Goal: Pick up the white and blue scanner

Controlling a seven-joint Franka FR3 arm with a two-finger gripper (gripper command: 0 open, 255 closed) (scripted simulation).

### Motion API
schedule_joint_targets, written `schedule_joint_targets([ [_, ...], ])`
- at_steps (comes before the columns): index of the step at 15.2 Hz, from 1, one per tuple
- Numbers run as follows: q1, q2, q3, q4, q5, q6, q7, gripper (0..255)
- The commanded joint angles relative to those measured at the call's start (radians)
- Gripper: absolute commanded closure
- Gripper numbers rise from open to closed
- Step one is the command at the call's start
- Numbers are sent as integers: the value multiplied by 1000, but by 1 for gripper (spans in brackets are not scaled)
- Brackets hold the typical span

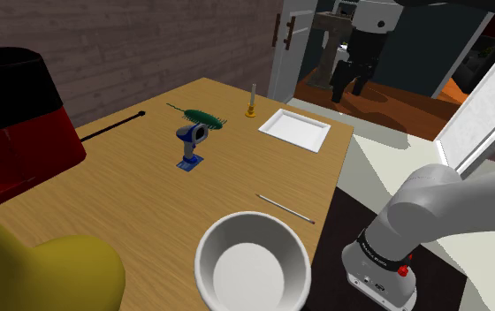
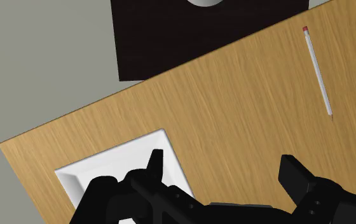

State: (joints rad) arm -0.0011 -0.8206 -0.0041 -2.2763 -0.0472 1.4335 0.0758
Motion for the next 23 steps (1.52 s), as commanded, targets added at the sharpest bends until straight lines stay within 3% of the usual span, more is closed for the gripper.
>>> schedule_joint_targets([
  [1,0,0,0,0,0,0,0,0],
  [12,51,386,158,209,43,105,122,0],
  [23,110,825,289,564,-21,99,258,0],
])
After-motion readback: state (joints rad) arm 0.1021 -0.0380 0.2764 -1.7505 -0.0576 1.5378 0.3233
